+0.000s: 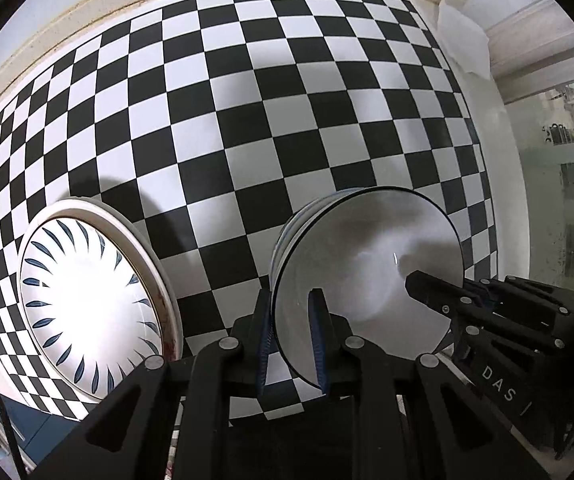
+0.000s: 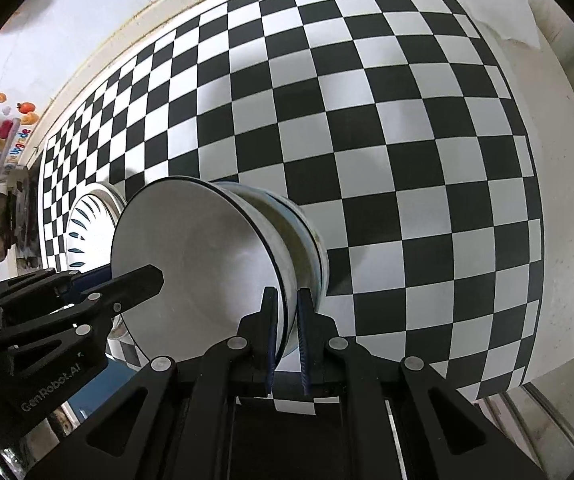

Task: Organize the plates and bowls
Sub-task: 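Set the three-bowl stack on the counter and open both grippers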

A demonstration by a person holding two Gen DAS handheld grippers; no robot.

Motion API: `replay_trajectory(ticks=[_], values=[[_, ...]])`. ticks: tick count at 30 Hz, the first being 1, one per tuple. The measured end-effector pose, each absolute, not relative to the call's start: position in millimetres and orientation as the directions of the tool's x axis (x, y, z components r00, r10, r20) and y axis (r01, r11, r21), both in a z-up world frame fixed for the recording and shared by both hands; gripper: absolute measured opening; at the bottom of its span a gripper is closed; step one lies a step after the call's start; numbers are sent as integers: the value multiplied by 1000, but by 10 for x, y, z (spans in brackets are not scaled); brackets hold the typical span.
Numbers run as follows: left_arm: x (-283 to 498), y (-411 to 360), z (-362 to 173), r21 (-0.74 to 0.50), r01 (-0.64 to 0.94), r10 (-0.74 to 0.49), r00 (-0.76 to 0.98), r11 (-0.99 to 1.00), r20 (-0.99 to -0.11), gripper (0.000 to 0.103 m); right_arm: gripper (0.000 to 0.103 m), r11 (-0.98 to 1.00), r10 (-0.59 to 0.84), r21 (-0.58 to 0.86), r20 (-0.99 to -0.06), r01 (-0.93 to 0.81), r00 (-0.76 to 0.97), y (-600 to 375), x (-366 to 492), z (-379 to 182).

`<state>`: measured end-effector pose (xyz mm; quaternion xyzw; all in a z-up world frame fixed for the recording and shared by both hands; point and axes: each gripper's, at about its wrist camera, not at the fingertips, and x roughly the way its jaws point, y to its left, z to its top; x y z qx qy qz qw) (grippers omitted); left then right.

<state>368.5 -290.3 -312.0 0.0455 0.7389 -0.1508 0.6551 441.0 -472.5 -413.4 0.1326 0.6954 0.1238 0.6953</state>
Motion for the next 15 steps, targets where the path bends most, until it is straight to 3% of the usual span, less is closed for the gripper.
replay_trajectory(ticks=[15], values=[[3682,-2936,-3199,-123,265,-92,-126,956,-988,16,14,941,338,337,-941,23,-25,-4683,4476,-4144]])
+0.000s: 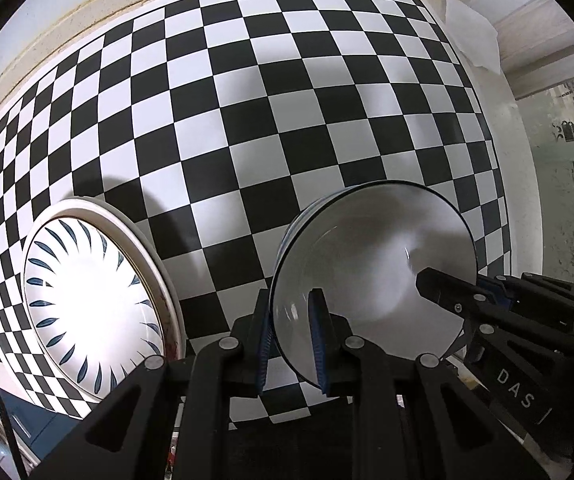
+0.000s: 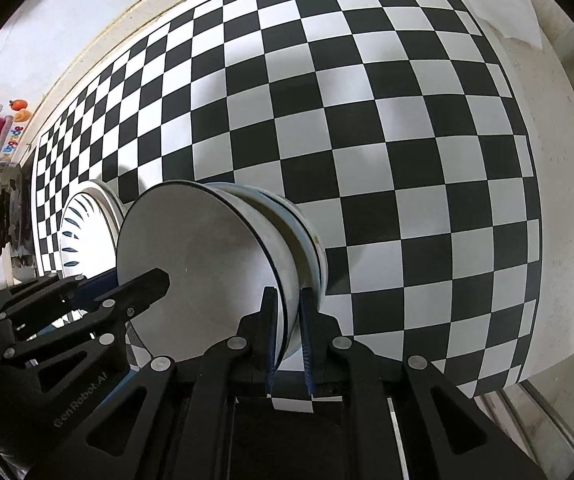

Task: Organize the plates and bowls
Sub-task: 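Set the three-bowl stack on the counter and open both grippers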

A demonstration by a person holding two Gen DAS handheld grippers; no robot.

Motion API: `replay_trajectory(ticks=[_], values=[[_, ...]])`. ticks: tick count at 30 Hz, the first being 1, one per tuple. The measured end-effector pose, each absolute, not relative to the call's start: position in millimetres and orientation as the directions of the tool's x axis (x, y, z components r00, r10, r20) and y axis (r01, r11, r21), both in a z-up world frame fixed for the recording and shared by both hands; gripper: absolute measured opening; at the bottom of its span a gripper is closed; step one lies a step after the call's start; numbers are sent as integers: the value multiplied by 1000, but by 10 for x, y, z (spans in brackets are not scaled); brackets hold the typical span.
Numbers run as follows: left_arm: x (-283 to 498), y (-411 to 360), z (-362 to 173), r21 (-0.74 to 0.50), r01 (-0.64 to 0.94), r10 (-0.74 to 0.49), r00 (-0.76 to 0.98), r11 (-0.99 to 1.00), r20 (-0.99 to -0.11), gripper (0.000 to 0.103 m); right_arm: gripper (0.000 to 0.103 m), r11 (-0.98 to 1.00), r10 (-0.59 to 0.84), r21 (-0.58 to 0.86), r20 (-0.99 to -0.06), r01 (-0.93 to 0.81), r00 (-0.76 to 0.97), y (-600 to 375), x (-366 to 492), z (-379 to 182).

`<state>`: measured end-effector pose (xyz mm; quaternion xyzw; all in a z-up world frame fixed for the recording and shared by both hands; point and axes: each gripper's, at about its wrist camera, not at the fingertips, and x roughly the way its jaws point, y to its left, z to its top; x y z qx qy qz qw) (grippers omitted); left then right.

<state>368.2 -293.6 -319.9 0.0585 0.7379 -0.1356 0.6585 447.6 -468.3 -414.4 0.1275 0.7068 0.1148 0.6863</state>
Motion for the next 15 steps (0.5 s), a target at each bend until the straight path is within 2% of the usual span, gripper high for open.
replay_trajectory(ticks=[11,15], values=[[3643,-2871,-3101,-123,242,-98,-110,962,-989,16,17,933,359,357,-933,48,-25,-4739,4460,-4123],[3600,-2832,-2939,-114,249,-100,-69,962,-993,16,21,932,360,359,-933,46,-10,-4777,4417,-4054]])
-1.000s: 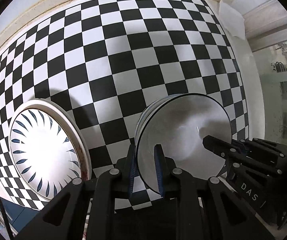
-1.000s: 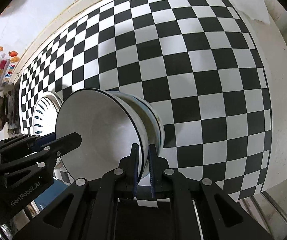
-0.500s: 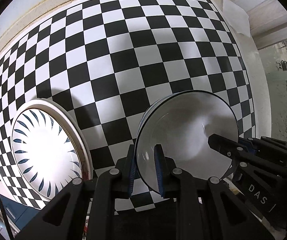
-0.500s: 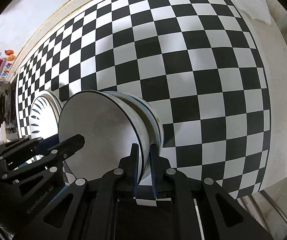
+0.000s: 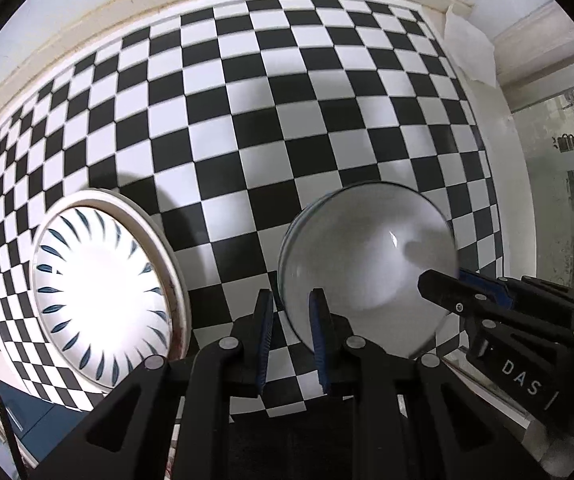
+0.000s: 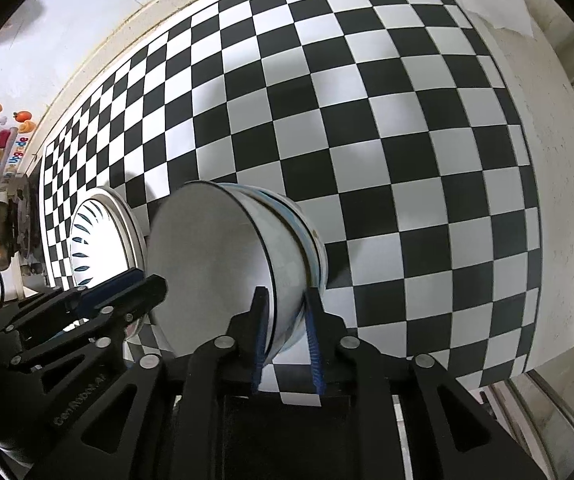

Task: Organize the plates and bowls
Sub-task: 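Set the three-bowl stack on the counter and open both grippers, then move both grippers to the bowl stack and grasp its rim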

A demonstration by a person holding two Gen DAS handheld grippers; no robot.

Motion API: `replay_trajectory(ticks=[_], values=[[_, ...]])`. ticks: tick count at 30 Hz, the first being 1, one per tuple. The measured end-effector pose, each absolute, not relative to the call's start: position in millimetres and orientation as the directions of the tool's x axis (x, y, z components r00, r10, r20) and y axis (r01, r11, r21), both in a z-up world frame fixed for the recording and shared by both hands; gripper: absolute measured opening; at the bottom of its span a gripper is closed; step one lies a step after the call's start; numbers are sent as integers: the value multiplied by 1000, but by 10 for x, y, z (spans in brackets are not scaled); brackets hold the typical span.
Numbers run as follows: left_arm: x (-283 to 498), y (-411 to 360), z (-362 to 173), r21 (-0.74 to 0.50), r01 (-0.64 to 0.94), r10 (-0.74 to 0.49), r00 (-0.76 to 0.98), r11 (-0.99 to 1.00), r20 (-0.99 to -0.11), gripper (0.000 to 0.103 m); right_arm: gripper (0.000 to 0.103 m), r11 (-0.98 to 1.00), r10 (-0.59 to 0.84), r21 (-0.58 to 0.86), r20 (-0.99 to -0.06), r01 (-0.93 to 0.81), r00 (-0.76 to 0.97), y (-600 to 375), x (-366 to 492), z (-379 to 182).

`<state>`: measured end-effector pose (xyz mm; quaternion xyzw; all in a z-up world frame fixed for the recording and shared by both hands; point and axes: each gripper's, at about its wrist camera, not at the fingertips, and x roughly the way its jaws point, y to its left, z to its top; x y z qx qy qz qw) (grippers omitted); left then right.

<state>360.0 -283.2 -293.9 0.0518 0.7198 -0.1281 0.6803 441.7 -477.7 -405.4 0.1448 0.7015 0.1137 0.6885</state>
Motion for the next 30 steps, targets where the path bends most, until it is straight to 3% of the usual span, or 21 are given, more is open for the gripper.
replay_trajectory(ticks=[7,9,13,14,17,23,30], values=[[3396,-2747,-2453,-85,287,-106,60,954,-993,17,21,943,331,332,-941,6,67,-4797,4165,-3699],[3329,-2705,-2297,-65,284,-102,116,957,-988,23,23,944,329,330,-939,-8,105,-4796,4035,-3516],[3176,-2613,-2008,-54,284,-114,199,957,-973,29,69,947,317,320,-930,-11,186,-4818,3761,-3149],[3128,-2594,-1934,-55,287,-120,213,956,-970,35,77,949,312,317,-928,-12,204,-4826,3701,-3074],[3014,-2551,-1775,-59,289,-134,247,955,-960,58,82,963,263,268,-927,-19,267,-4838,3500,-2817],[2800,-2523,-1506,-55,323,-159,304,945,-939,83,85,969,232,245,-905,-9,356,-4880,3162,-2432],[2594,-2407,-1259,-75,317,-189,344,945,-920,86,86,972,218,233,-880,-17,421,-4888,2872,-2124]])
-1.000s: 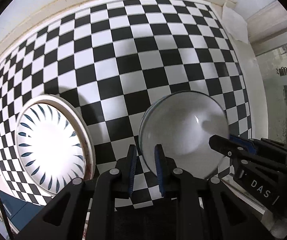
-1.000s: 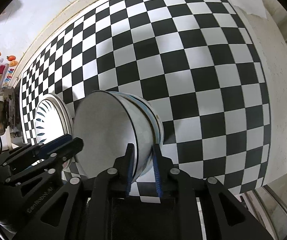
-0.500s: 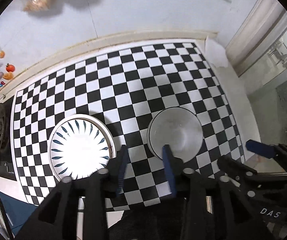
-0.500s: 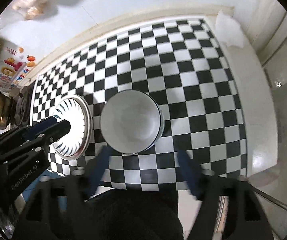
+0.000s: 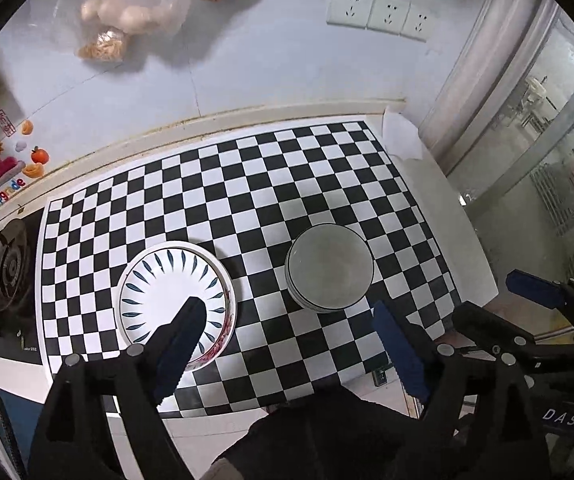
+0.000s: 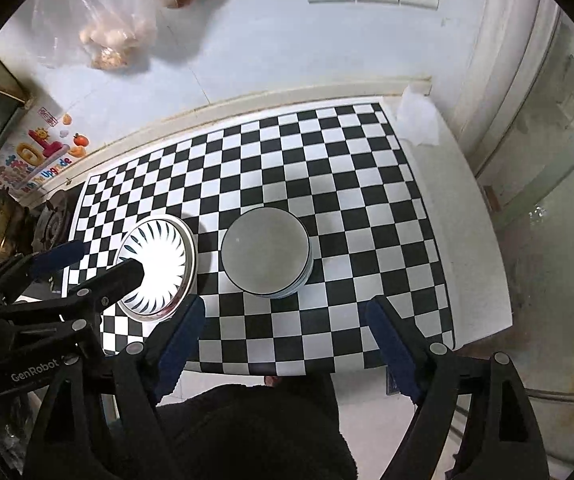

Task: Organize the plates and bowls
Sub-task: 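Move both grippers to the bowl stack and grasp its rim, then lift the bowl stack with both grippers toward the plate stack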

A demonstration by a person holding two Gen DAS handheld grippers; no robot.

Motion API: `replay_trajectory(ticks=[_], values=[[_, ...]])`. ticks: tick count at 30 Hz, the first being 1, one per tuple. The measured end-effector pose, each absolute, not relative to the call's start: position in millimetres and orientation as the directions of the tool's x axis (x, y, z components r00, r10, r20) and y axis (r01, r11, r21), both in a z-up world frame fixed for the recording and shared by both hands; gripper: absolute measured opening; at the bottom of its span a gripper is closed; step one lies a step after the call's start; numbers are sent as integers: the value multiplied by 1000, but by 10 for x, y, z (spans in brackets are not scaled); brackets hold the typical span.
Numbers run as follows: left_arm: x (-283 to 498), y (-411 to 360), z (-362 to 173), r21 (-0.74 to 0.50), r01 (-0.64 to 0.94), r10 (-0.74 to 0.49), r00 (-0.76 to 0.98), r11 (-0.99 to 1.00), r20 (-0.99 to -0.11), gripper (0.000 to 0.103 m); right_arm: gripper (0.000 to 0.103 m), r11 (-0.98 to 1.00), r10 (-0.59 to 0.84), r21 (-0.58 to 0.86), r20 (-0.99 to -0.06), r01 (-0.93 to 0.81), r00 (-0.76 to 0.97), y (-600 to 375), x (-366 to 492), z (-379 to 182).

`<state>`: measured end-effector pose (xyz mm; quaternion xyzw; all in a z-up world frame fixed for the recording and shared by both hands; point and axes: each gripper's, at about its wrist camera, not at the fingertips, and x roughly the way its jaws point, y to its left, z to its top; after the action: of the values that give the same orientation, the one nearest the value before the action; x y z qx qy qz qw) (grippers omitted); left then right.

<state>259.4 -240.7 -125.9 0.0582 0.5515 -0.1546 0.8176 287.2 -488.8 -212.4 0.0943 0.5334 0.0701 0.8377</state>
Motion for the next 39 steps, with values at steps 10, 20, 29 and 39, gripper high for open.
replay_trajectory(ticks=[10,20,29,39], values=[[2429,-2304,-1150,-91,293,-196,354,952,-914,86,87,971,226,239,-864,-27,449,-4848,2695,-1948],[2606,-2299,-1393,-125,269,-205,297,955,-933,86,91,965,249,257,-859,-44,447,-4875,2861,-2090],[3122,-2470,-2138,-144,259,-192,171,955,-966,86,91,918,366,396,-867,23,339,-4991,3343,-2864],[3813,-2591,-3121,-268,182,-266,-34,946,-963,86,91,795,549,588,-803,152,233,-5172,3926,-4039]])
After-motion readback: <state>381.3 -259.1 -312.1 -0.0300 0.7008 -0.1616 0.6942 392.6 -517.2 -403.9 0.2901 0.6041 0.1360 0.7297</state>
